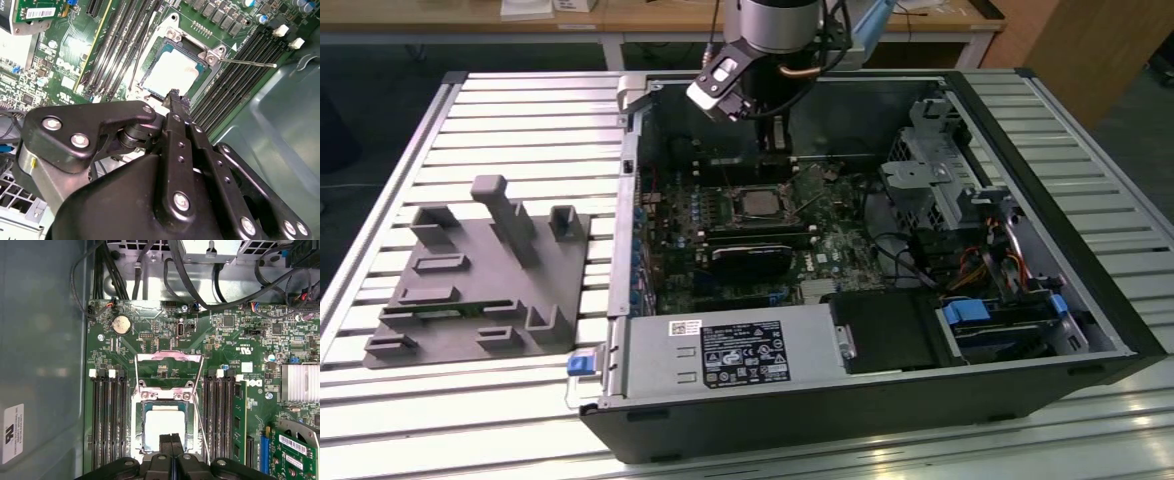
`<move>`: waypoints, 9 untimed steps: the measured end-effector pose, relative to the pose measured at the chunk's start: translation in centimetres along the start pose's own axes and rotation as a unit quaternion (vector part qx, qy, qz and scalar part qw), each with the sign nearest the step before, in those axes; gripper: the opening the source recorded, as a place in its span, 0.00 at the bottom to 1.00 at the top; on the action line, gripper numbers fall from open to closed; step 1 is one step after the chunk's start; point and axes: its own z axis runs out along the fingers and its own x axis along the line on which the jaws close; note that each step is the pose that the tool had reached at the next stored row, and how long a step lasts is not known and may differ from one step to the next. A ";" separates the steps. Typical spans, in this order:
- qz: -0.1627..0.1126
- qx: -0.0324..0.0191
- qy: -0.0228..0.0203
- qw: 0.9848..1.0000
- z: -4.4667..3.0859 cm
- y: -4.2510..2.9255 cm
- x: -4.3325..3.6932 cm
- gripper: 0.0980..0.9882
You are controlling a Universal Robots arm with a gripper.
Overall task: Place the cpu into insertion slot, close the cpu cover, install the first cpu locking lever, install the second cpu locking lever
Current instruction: 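Close the cpu cover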
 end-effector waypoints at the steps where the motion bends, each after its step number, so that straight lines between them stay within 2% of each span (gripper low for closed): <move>1: 0.000 0.000 0.000 1.000 -0.08 0.00 0.00 0.01; 9: 0.000 0.000 0.000 1.000 -0.33 0.01 0.00 0.01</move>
